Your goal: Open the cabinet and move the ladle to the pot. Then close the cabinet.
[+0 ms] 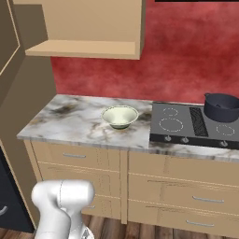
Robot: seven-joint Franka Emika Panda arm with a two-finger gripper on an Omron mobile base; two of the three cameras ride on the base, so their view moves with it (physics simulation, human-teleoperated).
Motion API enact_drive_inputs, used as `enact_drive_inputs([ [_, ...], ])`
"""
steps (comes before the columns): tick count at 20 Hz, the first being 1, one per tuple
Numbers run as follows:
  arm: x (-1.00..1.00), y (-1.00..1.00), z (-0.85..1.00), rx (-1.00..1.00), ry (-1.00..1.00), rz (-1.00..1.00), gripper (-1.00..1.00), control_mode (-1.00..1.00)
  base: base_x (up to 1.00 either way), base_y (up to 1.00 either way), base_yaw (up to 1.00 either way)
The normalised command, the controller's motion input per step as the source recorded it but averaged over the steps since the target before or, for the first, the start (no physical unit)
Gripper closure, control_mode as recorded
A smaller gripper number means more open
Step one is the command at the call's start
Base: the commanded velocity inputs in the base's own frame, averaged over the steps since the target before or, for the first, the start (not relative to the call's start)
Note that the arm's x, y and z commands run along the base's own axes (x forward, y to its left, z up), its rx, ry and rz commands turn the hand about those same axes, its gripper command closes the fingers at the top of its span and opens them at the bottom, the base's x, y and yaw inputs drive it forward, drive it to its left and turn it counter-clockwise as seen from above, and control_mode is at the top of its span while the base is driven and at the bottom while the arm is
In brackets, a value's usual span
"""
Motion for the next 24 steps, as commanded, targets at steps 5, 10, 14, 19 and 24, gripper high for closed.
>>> enact_drive_inputs([
  [5, 0.29, -0.13, 0.00, -0.15, -0.02, 0.00, -1.00, -1.00, 0.00, 0.00, 0.00],
  [10, 0.44, -0.09, 0.01, -0.13, 0.00, 0.00, -1.00, -1.00, 0.00, 0.00, 0.00],
  [14, 0.36, -0.13, 0.04, -0.08, 0.00, 0.00, -1.00, -1.00, 0.00, 0.00, 0.00],
  [19, 0.22, -0.28, 0.01, 0.06, 0.03, -0.03, -1.00, -1.00, 0.00, 0.00, 0.00],
  [24, 0.21, -0.36, 0.07, 0.17, 0.01, -0.08, -1.00, -1.00, 0.00, 0.00, 0.00],
])
